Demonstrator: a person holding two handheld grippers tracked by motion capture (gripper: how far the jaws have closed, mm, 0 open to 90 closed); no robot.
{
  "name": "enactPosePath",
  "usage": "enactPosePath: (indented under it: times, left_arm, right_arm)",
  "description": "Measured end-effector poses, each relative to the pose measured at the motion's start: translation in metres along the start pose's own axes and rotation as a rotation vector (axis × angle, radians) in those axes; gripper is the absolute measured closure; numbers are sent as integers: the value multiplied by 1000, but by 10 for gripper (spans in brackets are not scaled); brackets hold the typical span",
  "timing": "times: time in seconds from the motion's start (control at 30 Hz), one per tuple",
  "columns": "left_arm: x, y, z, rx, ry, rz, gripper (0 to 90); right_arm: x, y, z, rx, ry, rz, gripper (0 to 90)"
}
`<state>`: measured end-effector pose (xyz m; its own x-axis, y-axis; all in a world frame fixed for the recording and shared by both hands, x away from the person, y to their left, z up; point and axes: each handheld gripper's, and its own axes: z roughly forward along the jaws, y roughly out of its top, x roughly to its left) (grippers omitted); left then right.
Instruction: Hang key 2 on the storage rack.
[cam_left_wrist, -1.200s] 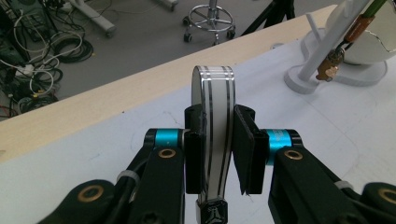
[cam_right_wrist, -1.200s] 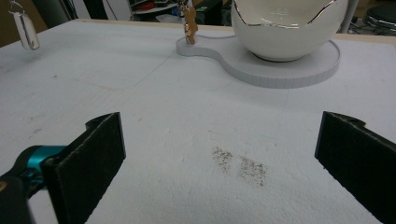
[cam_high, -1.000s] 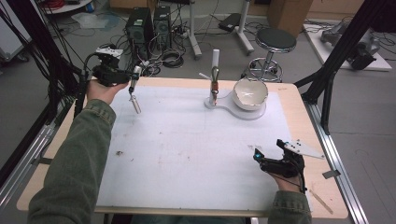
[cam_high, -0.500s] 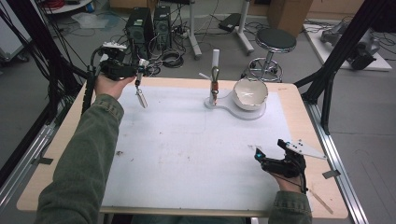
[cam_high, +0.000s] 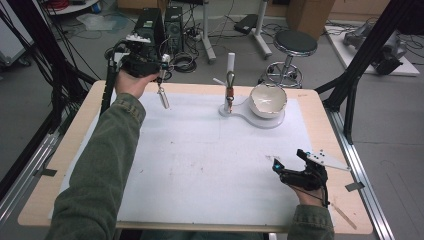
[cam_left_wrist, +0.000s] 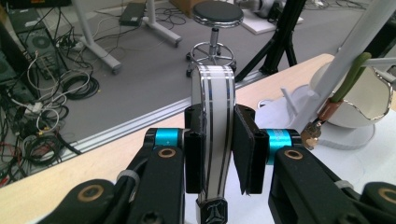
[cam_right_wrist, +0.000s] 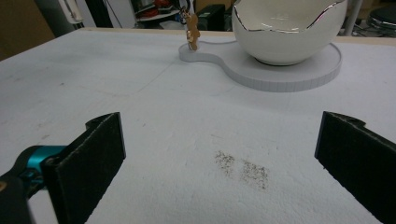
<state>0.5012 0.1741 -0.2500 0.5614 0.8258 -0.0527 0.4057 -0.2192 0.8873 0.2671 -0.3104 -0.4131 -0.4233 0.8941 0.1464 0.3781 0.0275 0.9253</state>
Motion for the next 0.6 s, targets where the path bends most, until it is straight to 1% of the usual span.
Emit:
enactPosePath:
  times: [0.1, 0.17, 0.27, 0.4, 0.43, 0.53, 0.6]
  left_arm:
    - [-6, 5, 6, 3, -8, 5, 752]
    - [-11, 10, 9, 9, -9, 17, 752]
    - [-17, 15, 15, -1, -10, 22, 751]
    - [-23, 18, 23, 2, -13, 6, 752]
    - [-24, 19, 24, 14, -16, 12, 752]
    - [-30, 23, 30, 12, -18, 22, 752]
    - [-35, 25, 35, 15, -31, 33, 752]
  right_arm:
    - [-1, 0, -1, -8, 0, 7, 6]
    - [-2, 0, -1, -7, -3, 9, 6]
    - [-2, 0, -1, -7, -2, 10, 6]
    - [-2, -1, -1, -6, 5, 12, 6]
    - [-2, -1, -1, -5, 4, 11, 6]
    - [-3, -1, 0, -3, 3, 11, 6]
    - [-3, -1, 0, -2, 4, 12, 6]
